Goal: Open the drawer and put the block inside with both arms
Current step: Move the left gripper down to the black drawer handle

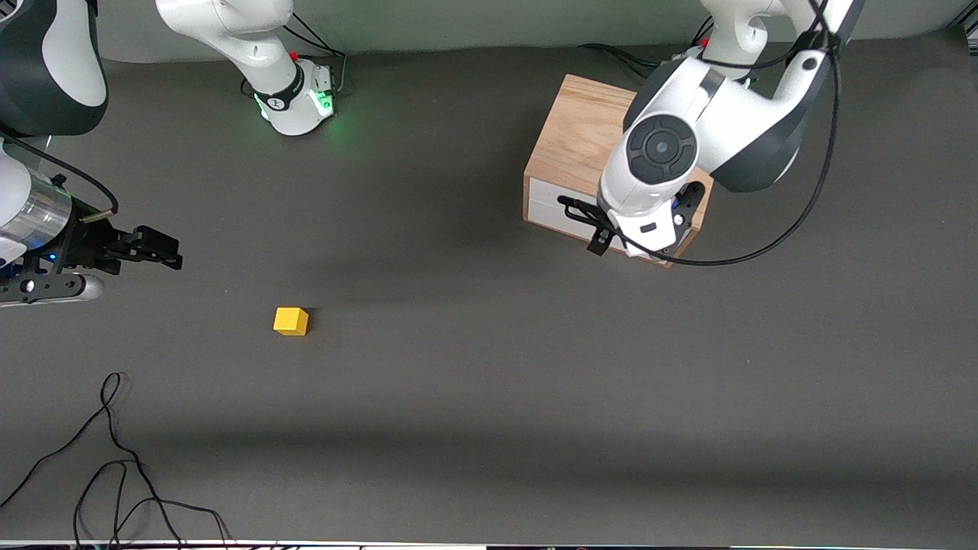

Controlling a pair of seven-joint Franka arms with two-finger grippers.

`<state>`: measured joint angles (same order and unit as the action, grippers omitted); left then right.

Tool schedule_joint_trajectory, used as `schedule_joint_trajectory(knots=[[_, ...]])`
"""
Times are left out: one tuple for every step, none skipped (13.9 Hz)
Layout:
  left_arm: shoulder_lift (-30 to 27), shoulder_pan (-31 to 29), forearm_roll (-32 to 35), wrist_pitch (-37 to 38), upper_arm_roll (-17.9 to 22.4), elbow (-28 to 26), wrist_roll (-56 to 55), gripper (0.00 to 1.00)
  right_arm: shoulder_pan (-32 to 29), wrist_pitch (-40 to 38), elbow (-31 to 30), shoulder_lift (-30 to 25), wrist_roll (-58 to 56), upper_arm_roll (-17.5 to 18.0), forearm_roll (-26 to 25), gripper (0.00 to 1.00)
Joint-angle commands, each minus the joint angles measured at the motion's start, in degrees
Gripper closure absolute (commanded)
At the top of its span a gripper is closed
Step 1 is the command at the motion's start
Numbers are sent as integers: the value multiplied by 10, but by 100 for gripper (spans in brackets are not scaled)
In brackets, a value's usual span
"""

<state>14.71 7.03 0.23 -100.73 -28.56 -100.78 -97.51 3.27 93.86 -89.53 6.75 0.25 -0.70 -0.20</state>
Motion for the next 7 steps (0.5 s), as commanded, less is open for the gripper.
schedule_joint_trajectory(knots=[[-11,1,1,-55,-1,-56,-33,0,4,-3,15,7,10,1,1,0],[-8,2,1,-62,-1,-63,-34,0,3,-3,15,7,10,1,1,0],[-5,3,1,-68,-1,-69,-34,0,3,-3,15,7,10,1,1,0],[1,3,1,-74,-1,-70,-34,0,3,-3,15,7,10,1,1,0],[8,3,4,-77,-1,-69,-34,0,3,-3,15,7,10,1,1,0],[15,3,6,-85,-1,-69,-34,0,3,-4,15,7,12,1,1,0],[22,2,6,-91,-1,-69,-34,0,3,-5,15,7,12,1,1,0]])
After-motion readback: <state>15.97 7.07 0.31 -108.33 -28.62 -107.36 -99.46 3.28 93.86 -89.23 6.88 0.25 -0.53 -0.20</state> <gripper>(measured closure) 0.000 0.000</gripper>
